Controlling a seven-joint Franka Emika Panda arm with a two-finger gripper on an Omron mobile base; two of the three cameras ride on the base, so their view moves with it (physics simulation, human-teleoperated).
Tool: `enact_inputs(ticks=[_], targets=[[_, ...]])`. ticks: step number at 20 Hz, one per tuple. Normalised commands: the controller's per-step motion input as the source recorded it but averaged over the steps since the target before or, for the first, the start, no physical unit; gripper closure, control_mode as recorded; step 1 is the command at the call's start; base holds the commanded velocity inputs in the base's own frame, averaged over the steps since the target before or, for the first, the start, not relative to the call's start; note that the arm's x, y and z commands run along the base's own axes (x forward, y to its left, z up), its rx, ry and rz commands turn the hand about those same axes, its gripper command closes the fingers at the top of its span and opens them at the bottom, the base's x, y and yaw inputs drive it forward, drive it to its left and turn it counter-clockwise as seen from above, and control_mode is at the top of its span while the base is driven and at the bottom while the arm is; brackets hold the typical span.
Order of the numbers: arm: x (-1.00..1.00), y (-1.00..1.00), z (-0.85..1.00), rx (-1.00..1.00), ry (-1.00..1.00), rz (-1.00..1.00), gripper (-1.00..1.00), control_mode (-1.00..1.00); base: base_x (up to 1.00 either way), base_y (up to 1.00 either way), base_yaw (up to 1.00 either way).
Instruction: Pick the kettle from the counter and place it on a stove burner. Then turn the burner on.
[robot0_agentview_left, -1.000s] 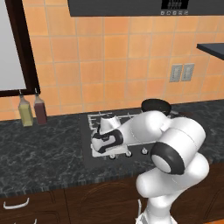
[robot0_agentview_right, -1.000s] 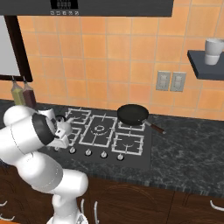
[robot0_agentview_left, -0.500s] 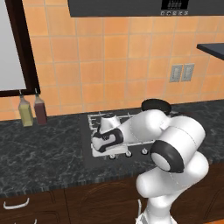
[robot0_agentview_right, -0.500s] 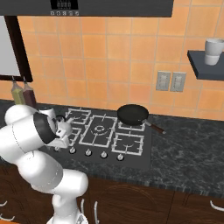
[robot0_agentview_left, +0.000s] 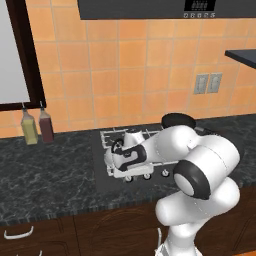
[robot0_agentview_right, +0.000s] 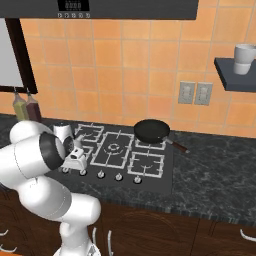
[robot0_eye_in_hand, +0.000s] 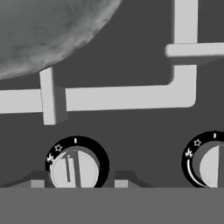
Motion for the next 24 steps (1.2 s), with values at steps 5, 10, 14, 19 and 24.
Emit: enact_inputs(ticks=[5, 10, 14, 19, 24], targets=[[0.00, -0.28, -0.22, 0.00, 0.02, 0.00, 1.00, -1.00, 0.00, 0.00, 0.00], [0.00, 0.00, 0.00, 0.00, 0.00, 0.00, 1.00, -1.00, 0.00, 0.00, 0.00], [0.00, 0.00, -0.15, 0.00, 0.05, 0.12, 1.00, -1.00, 0.00, 0.00, 0.00], [-0.12, 0.00, -0.20, 0.00, 0.04, 0.30, 1.00, -1.00, 0.00, 0.00, 0.00], [-0.21, 0.00, -0.24, 0.00, 0.02, 0.36, 1.00, -1.00, 0.00, 0.00, 0.00]])
